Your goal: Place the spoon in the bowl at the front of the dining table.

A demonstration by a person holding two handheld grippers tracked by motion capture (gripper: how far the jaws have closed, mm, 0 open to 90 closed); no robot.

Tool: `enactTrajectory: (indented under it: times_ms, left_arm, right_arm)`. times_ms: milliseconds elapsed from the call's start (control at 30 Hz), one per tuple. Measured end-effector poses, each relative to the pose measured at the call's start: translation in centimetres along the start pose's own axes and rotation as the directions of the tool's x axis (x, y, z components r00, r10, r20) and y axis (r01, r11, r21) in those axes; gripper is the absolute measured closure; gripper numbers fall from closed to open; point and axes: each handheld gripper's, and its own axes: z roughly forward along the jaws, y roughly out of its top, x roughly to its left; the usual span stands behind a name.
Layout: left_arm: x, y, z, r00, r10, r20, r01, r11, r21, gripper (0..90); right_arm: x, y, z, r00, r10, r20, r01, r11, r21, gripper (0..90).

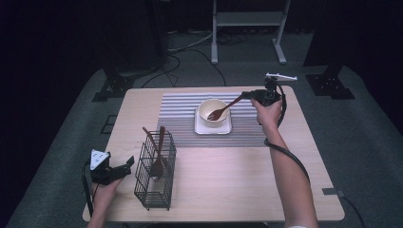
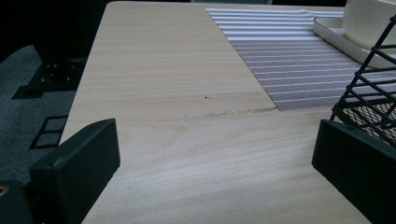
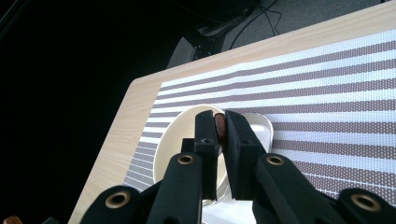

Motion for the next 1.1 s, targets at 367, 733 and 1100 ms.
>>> enactTrajectory:
  times_ms: [367,733,1100]
  left_arm:
    - [0.1,0.0,0.0,1.0,0.001,-0.001,-0.001,1.0,0.001,0.0]
    - [0.1,0.0,-0.1,1.0,-0.002,-0.001,0.002,1.0,-0.001,0.0]
    - [0.1,0.0,-0.1,1.0,-0.001,-0.002,0.001,1.0,0.001,0.0]
  right_arm:
    - [-1.2,-0.4,0.7,0.9997,0.024,0.001,-0.024,1.0,0.004,83.5]
    - [-2.1,-1.1,1.6,0.9986,0.05,-0.017,-0.05,0.999,0.008,83.5]
    - [-3.0,-1.7,2.0,0.9965,0.076,-0.035,-0.076,0.997,0.0,80.8]
